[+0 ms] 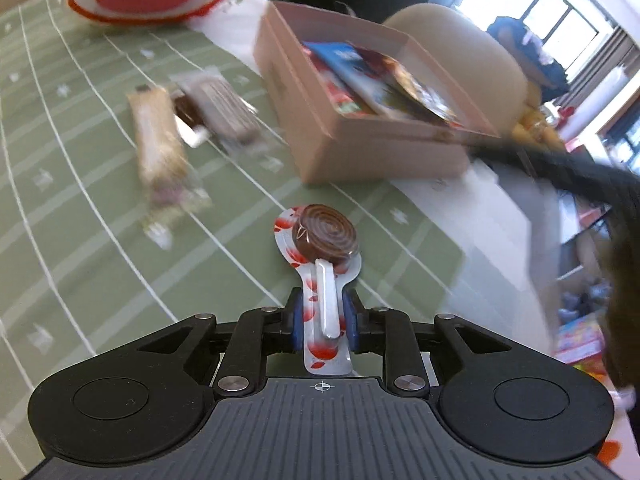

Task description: Organize snacks

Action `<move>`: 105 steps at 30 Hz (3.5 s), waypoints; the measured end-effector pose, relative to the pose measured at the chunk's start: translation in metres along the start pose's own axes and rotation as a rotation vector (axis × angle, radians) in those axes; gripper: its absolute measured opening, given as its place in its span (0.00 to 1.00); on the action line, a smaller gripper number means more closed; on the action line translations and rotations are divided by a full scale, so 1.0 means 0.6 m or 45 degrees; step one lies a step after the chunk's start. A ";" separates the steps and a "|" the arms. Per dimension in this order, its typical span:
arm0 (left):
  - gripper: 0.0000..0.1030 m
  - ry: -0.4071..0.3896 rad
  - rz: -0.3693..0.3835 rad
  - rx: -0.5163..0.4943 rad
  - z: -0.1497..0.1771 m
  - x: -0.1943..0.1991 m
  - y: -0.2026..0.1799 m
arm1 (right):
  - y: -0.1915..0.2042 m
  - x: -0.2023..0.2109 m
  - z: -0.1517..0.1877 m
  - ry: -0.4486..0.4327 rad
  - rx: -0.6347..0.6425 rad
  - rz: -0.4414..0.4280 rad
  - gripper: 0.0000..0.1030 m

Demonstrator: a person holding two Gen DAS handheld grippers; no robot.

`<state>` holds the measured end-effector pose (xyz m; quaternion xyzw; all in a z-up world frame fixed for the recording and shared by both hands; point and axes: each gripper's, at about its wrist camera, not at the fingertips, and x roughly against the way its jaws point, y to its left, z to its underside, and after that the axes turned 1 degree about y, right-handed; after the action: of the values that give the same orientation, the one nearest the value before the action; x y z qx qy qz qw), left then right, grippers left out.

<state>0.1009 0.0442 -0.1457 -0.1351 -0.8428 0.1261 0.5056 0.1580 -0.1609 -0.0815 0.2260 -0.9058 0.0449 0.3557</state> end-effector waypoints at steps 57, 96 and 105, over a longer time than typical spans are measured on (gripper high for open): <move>0.33 -0.070 -0.285 0.117 0.036 0.066 0.062 | 0.080 -0.057 0.116 0.289 0.006 -0.076 0.85; 0.32 -0.169 -0.291 0.140 0.060 0.070 0.060 | 0.099 -0.090 0.086 0.219 0.165 -0.028 0.44; 0.32 -0.130 -0.314 0.124 0.056 0.068 0.051 | 0.067 -0.005 0.080 0.158 0.046 -0.065 0.44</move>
<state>0.0560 0.0849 -0.1384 0.0007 -0.8705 0.1104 0.4797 0.1120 -0.1355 -0.1159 0.2521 -0.8750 0.0660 0.4080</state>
